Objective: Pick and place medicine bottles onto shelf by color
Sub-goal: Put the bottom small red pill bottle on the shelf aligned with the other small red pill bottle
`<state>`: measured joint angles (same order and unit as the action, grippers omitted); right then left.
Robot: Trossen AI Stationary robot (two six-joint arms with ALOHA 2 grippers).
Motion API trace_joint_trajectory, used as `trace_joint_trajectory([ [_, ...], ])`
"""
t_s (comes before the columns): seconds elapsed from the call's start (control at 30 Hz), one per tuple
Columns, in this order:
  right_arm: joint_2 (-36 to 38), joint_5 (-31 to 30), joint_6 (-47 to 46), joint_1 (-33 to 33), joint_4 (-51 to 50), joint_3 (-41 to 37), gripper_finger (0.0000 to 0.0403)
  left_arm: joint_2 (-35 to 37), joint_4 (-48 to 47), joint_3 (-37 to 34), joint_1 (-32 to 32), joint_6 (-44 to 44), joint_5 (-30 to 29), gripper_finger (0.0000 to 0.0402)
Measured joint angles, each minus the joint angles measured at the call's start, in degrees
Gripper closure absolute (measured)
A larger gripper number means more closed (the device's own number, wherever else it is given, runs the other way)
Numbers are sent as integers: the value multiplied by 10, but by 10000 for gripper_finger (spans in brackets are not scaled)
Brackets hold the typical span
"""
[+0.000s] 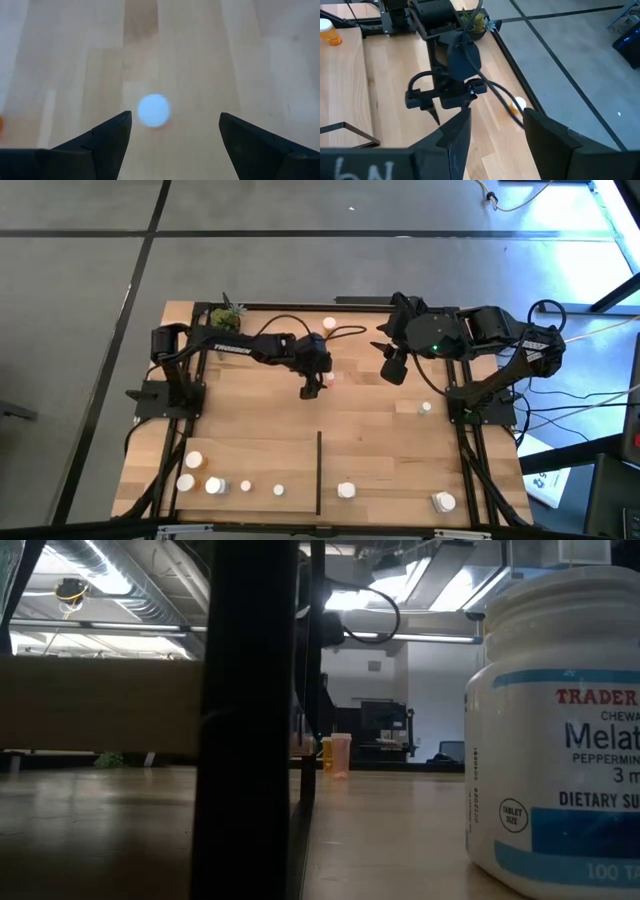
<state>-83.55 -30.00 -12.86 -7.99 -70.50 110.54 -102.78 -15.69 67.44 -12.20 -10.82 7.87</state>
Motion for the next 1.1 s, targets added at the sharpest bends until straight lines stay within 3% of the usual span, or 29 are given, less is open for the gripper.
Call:
trace_joint_trajectory([
  [0.23,0,0,-1,0,0,0,221,0,12,0,3,13,-30,108],
  [1.1,0,-5,-3,0,2,0,221,-45,59,0,-5,32,-20,108],
])
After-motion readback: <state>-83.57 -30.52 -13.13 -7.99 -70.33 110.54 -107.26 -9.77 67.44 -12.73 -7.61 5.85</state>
